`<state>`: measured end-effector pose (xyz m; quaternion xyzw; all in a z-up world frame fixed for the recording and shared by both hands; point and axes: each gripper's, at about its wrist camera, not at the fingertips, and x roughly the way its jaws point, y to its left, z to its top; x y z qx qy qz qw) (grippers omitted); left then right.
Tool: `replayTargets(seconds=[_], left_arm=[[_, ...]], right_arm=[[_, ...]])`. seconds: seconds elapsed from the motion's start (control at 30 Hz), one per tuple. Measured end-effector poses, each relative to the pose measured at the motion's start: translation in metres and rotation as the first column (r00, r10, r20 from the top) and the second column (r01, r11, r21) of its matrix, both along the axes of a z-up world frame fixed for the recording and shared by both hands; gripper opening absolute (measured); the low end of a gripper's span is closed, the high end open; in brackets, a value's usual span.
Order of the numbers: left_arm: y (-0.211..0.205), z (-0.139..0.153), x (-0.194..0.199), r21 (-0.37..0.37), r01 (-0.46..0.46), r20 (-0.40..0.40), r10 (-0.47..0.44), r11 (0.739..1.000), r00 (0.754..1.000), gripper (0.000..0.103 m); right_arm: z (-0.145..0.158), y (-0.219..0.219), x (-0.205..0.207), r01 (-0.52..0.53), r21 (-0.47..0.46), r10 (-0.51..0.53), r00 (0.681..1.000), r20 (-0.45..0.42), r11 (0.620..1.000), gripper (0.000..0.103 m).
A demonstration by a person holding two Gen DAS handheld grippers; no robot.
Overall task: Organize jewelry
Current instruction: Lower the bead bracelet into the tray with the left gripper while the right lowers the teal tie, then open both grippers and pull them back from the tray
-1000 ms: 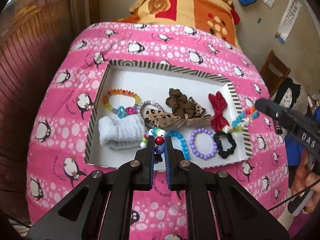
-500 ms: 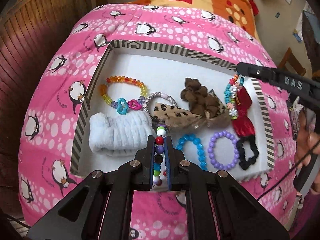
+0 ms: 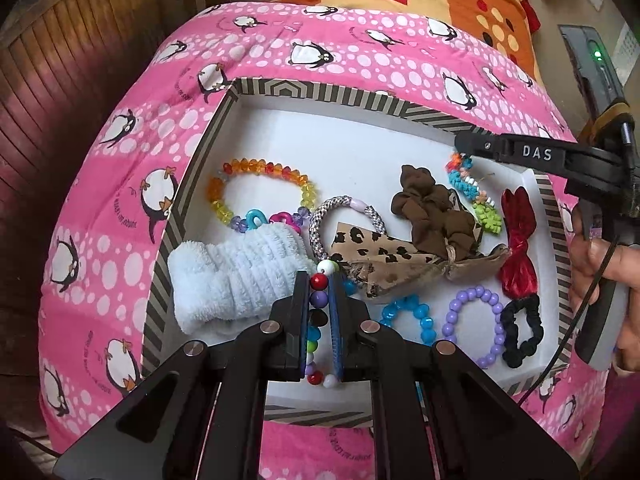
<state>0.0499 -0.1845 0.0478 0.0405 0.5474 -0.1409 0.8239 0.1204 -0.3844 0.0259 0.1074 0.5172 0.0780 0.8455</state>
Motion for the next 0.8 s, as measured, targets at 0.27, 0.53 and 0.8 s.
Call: replayTargets(seconds=[0.27,0.53,0.8], left_arm=[[-0.005,0.000,-0.001,0.021,0.004,0.016,-0.005,1.000,1.000,0.008],[-0.006,0.002,-0.004,0.023,0.002,0.020,-0.003,1.000,1.000,0.008],[0.000,0.009,-0.003,-0.019,0.006,0.012,-0.005,1.000,1.000,0.020]], right_arm=[[0.001,-0.008,-0.014,0.027,-0.009,-0.027,1.000,0.005,1.000,0.036],[0.019,-0.008,-0.035,0.043,0.003,-0.043,0.999,0.021,0.999,0.039],[0.061,-0.017,-0.061,-0.015,-0.005,0.015,1.000,0.010,1.000,0.041]])
